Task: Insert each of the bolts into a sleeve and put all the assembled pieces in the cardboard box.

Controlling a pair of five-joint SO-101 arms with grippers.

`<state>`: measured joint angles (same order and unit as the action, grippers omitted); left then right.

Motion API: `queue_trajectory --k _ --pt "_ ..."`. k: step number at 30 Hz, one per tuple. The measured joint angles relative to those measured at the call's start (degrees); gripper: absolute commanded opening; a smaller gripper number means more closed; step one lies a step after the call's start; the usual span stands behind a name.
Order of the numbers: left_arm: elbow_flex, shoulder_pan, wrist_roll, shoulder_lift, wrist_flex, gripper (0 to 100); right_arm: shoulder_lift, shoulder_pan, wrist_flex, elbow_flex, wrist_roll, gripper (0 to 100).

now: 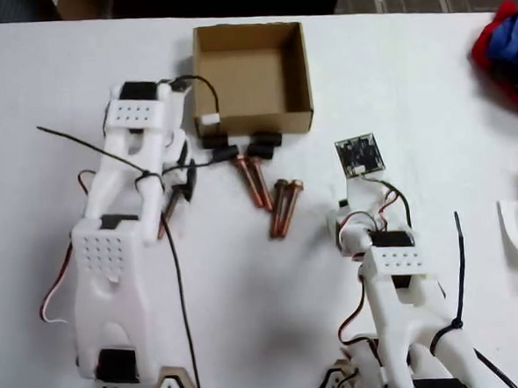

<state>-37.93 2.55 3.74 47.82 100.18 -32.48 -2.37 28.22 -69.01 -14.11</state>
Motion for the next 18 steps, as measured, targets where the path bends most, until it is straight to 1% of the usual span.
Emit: queue_trajectory --k 2,6,8,13,18 --pt "0.0 0.18 0.0 2.73 0.0 19 0.0 0.0 0.0 0.0 0.0 2.0" --pt "-1.76 0.26 -0.26 5.19 0.44 10 0.0 0.0 0.0 0.0 0.0 2.0" --pt "-2.11 0.09 -0.35 5.63 0.62 9 0.0 0.0 0.0 0.0 0.0 2.0" --pt "-2.11 -0.09 -0.44 5.8 -0.26 12 0.0 0.0 0.0 0.0 0.0 2.0" --pt "-4.75 0.0 -0.44 6.86 -0.26 15 0.0 0.0 0.0 0.0 0.0 2.0"
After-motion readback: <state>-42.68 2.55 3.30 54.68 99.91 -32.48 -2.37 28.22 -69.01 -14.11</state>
